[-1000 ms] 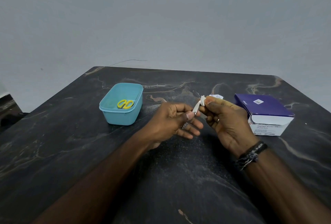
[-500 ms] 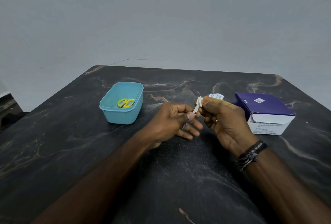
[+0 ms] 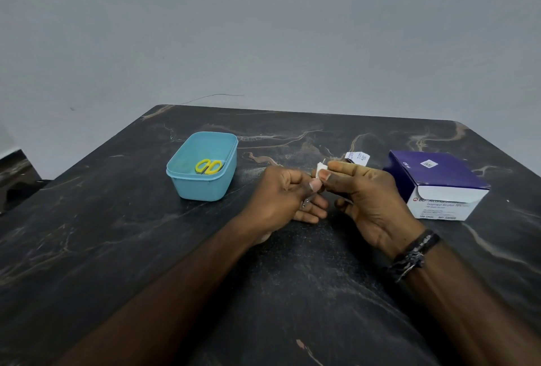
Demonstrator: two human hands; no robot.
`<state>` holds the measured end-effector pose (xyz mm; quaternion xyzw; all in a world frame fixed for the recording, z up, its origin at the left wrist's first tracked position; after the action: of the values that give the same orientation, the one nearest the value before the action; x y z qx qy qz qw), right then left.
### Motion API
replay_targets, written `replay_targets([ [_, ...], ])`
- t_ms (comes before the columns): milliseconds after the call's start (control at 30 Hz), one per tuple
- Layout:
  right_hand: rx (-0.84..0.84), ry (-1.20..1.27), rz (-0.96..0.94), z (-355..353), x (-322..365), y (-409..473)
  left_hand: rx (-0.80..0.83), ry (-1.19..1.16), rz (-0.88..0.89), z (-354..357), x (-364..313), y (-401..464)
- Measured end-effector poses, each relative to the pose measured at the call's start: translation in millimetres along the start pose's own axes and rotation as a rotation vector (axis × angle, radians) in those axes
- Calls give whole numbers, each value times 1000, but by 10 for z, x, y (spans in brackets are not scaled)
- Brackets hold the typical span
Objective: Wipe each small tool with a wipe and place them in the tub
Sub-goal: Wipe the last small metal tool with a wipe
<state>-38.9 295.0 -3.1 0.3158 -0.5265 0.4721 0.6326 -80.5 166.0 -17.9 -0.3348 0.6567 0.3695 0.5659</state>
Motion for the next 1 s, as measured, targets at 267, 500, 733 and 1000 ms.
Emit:
replay_targets([
  [267, -46, 100, -14, -46, 5, 41, 50, 16, -7, 38, -7, -3],
  [500, 54, 110, -8, 46, 1, 17, -23, 28, 15, 4, -34, -12],
  [733, -59, 150, -60, -58, 10, 53, 38, 11, -9, 58, -15, -8],
  [1000, -29, 83, -82, -31, -15, 65, -5, 4, -22, 9, -32, -10],
])
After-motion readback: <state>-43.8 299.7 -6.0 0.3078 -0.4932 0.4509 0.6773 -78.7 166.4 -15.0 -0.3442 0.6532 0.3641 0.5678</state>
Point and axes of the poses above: each hand's wrist, its own y-axis towards the middle knuckle, its own z-axis out of the palm, x = y × z, the point moved 7 cm from there along y, towards the middle knuckle, and after that the axes turned 4 degrees about y, right-handed, at the moved point
